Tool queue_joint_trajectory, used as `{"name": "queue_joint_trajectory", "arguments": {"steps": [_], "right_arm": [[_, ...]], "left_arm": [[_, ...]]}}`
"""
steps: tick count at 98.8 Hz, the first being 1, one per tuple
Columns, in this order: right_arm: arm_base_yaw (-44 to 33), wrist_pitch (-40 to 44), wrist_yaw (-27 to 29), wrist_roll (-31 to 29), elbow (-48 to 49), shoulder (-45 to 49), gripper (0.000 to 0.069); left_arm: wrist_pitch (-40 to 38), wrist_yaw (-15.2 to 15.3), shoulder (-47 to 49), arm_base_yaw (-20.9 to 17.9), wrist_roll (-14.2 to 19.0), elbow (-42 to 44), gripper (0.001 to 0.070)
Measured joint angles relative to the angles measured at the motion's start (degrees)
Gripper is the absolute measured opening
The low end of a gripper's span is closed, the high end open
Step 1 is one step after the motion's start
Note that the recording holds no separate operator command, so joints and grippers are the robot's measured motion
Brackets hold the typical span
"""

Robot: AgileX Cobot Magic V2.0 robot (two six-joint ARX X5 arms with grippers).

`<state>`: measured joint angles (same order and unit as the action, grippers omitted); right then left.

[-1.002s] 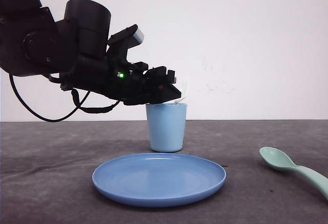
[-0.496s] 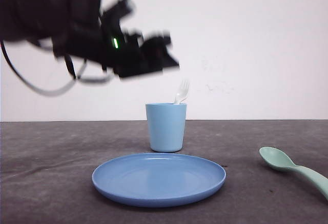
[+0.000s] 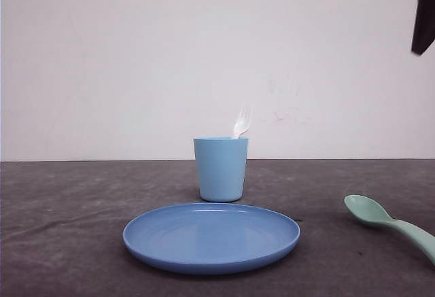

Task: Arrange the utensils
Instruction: 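Release the fork into the blue cup and raise the left gripper, then lower the right gripper onto the mint-green spoon and grasp it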

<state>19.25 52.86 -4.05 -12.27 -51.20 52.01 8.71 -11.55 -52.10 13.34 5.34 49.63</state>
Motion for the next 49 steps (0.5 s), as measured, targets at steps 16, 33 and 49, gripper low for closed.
{"name": "queue_joint_trajectory", "arguments": {"steps": [16,33,49], "right_arm": [[4.57,-1.53,3.23,-2.14,0.04,3.54,0.068],[9.53,-5.51,5.44,-4.55,0.04,9.38,0.068],[12.83,-9.84,8.41,-6.95,0.04,16.17,0.068]], "left_arm": [[13.53,2.49,7.54,-5.35,-1.07,0.0,0.0275],[24.44,4.96,10.88,-7.1,-4.13,0.0,0.0275],[28.24,5.09,11.63,-7.1,-5.86,0.0,0.0275]]}}
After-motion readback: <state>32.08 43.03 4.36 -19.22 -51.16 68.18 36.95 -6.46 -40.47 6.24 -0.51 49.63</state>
